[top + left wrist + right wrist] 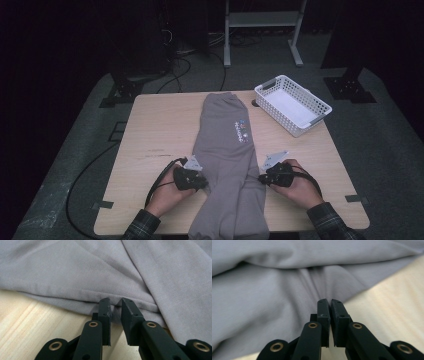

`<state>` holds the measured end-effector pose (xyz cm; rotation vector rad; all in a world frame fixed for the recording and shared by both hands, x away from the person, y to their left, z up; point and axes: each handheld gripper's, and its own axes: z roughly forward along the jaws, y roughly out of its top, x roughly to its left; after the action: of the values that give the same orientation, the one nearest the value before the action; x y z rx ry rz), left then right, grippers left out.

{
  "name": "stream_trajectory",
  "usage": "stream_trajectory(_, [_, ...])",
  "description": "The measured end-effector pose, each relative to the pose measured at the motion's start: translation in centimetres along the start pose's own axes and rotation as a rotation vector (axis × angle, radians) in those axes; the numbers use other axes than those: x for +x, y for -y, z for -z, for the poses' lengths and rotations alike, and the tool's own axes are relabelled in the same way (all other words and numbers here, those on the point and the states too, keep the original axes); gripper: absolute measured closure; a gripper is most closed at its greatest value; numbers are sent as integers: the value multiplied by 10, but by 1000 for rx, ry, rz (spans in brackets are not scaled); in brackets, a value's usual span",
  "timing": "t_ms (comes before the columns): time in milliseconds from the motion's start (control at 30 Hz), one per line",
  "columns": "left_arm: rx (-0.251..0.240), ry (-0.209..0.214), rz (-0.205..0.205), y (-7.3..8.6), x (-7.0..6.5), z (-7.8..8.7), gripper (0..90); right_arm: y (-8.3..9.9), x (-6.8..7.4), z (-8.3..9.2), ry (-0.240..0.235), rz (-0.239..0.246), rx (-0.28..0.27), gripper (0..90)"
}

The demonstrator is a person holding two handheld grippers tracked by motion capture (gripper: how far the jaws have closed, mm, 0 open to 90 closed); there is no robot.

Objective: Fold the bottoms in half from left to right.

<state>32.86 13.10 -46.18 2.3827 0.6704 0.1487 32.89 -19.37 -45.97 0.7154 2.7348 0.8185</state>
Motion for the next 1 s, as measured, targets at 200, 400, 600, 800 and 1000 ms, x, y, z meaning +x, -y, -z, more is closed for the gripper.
stream_trajectory(200, [7, 7, -8, 4, 0, 4, 747, -1, 18, 2, -73, 57, 18, 839])
stream_trajectory(400, [-8, 26, -5, 12, 0, 9, 664, 5, 16, 7, -66, 43, 5, 749])
stream_trajectory(600, [-24, 13, -12, 21, -1, 14, 556, -6, 20, 17, -66, 16, -126, 653])
stream_trajectory(800, [-51, -28, -9, 31, 3, 19, 453, -32, 42, 21, -137, 57, -210, 616])
stream_trajectory(1000, [-47, -76, 15, 40, 14, 26, 396, -62, 72, 5, -210, 144, -231, 616])
